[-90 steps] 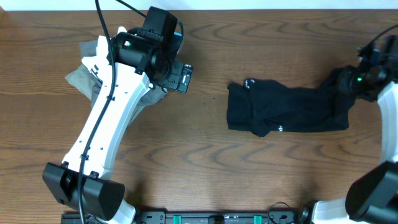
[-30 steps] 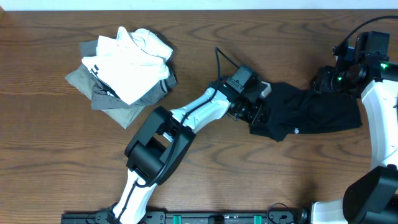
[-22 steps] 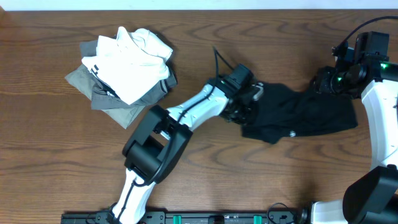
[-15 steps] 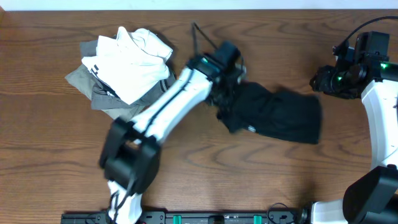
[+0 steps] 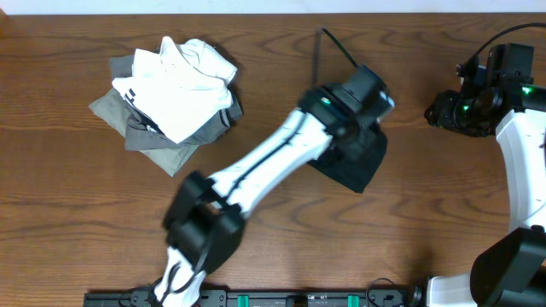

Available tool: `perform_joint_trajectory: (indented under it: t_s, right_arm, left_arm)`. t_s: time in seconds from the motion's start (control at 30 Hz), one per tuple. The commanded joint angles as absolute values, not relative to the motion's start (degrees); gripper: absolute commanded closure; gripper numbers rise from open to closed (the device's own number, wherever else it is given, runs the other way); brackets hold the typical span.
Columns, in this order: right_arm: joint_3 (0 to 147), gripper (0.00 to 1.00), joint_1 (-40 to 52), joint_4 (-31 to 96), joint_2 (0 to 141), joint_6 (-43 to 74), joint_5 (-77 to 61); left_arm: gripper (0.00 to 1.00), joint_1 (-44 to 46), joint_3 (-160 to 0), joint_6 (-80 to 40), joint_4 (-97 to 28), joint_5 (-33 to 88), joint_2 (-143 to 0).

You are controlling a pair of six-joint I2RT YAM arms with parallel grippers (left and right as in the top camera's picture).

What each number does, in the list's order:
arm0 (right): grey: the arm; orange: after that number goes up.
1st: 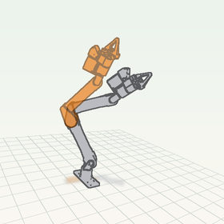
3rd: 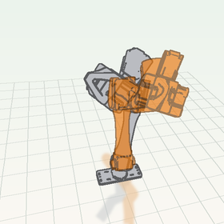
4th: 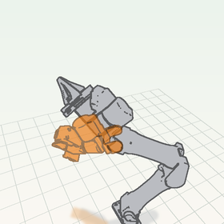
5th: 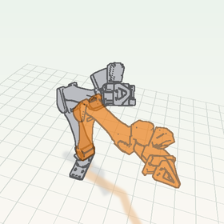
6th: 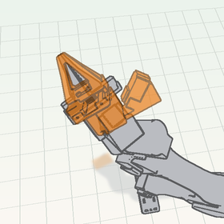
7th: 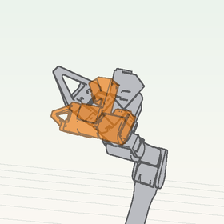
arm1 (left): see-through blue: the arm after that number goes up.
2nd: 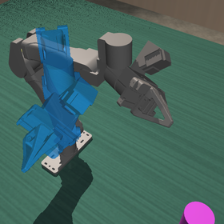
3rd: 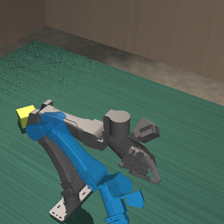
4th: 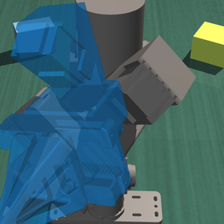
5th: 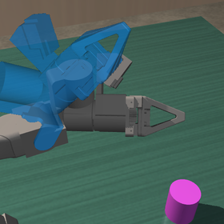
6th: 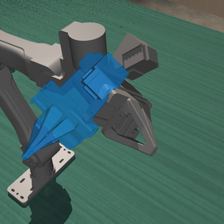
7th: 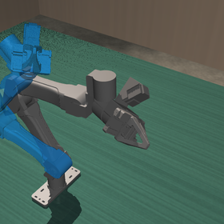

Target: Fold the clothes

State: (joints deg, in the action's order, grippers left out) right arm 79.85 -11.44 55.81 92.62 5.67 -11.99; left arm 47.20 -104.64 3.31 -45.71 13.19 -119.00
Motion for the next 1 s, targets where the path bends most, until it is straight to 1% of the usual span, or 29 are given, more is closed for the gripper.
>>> perform_joint_trajectory:
  t_s: [0.0, 0.07, 0.1, 0.13, 0.17, 0.27, 0.33, 0.4, 0.43, 0.5, 0.6, 0.77, 0.87, 0.97]
  right_arm:
    - [79.7, 0.48, -11.99, 56.16, 92.05, 6.44, -12.29]
    - [79.7, 0.49, -11.99, 56.16, 92.05, 6.74, -12.27]
    - [79.7, 0.49, -11.99, 56.16, 92.05, 6.85, -12.29]
    - [79.7, 0.48, -11.99, 56.16, 92.05, 6.85, -12.29]
    - [79.7, 0.48, -11.99, 56.18, 92.05, 6.85, -12.29]
    - [79.7, 0.48, -11.99, 56.25, 92.05, 6.83, -12.95]
    - [79.7, 0.46, -11.97, 55.88, 92.05, 6.15, -15.94]
    - [79.7, 0.46, -11.81, 54.94, 92.05, 3.07, -21.82]
    - [79.7, 0.46, -11.64, 54.39, 92.05, 1.32, -25.21]
    - [79.7, 0.48, -10.79, 53.12, 92.05, -1.83, -31.88]
    - [79.7, 0.47, -7.99, 50.89, 92.05, -3.62, -36.16]
    - [79.7, 0.48, -0.71, 45.17, 92.64, -3.97, -36.23]
    - [79.7, 0.53, 4.27, 41.1, 94.63, -3.09, -33.21]
    - [79.7, 0.62, 7.73, 40.95, 98.3, 2.72, -22.9]
  left_arm:
    - [0.88, 48.93, -104.2, 4.47, -44.91, 11.09, -123.52]
    - [0.77, 49.8, -104.2, 4.4, -44.38, 11.33, -125.16]
    - [0.69, 50.39, -104.2, 4.23, -44.29, 11.33, -125.56]
    - [0.54, 50.98, -104.2, 4.25, -44.4, 11.33, -125.8]
    - [0.47, 51.44, -104.22, 4.29, -44.58, 11.29, -125.8]
    - [0.43, 52.23, -105.41, 4.29, -46.46, 11.27, -124.64]
    - [0.34, 52.18, -106.89, 4.27, -48.71, 11.25, -122.76]
    - [0.22, 51.88, -108.4, 4.25, -51.64, 10.9, -119.98]
    - [0.19, 51.75, -109.12, 4.25, -53.08, 10.83, -118.5]
    - [0.1, 51.27, -110.04, 4.27, -55.35, 10.81, -114.89]
    - [0.08, 50.04, -110.04, 4.25, -57.39, 9.47, -109.1]
    - [0.08, 46.5, -110.02, 3.42, -59.75, 6.5, -103.11]
    - [0.08, 43.2, -110.02, 0.73, -60.71, 5.08, -102.52]
    - [0.08, 40.16, -108.77, -1.83, -60.9, 5.13, -103.07]
